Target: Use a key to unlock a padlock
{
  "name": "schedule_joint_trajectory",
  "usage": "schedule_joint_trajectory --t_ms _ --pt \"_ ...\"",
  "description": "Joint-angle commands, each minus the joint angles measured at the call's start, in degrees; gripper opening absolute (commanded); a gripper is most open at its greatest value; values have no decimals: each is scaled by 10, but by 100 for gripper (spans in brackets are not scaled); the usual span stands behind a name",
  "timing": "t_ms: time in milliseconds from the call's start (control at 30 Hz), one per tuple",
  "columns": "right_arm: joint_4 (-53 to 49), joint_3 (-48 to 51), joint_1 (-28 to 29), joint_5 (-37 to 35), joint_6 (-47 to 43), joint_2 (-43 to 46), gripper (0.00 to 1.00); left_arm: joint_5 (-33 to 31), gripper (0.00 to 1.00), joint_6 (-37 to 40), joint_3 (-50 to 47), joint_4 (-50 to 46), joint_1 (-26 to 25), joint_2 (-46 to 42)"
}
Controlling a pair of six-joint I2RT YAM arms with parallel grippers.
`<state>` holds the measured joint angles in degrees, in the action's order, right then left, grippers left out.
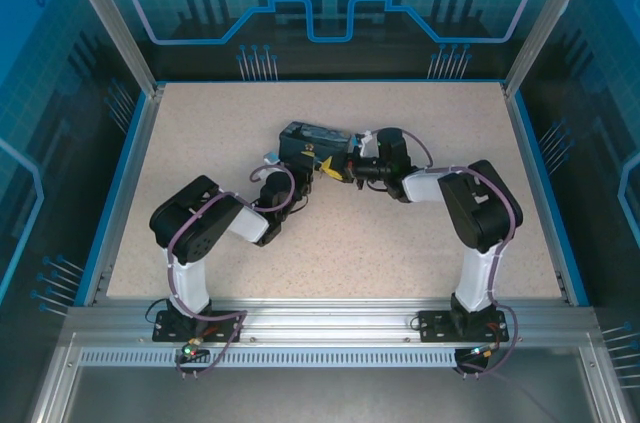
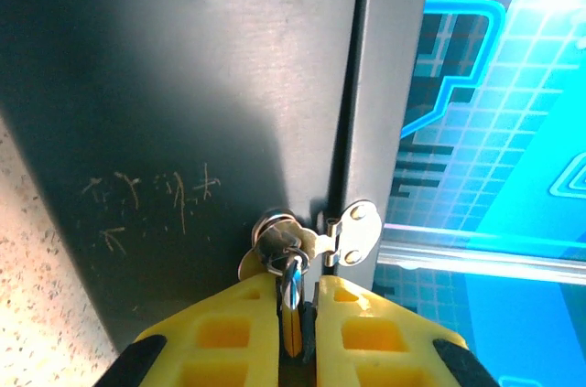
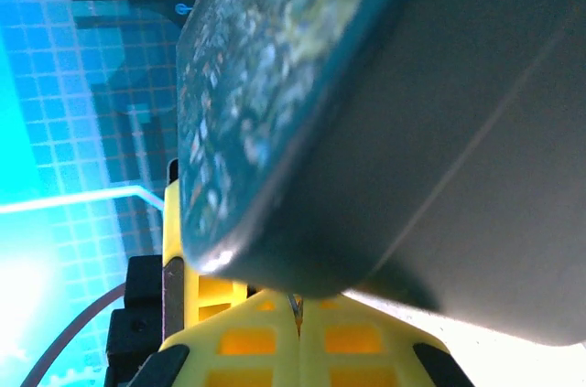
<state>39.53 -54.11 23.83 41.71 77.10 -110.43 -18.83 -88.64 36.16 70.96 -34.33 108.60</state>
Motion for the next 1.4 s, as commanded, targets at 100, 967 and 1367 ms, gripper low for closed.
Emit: schedule_joint_trajectory --t_ms 100,967,1367 --pt "123 -27 19 -37 33 -18 0 201 0 -17 25 70 -69 -4" --pt "49 78 -15 -25 -4 68 0 155 0 -12 -7 62 -66 5" --pt "30 95 -28 -18 -16 101 0 153 0 -12 -7 58 -64 8"
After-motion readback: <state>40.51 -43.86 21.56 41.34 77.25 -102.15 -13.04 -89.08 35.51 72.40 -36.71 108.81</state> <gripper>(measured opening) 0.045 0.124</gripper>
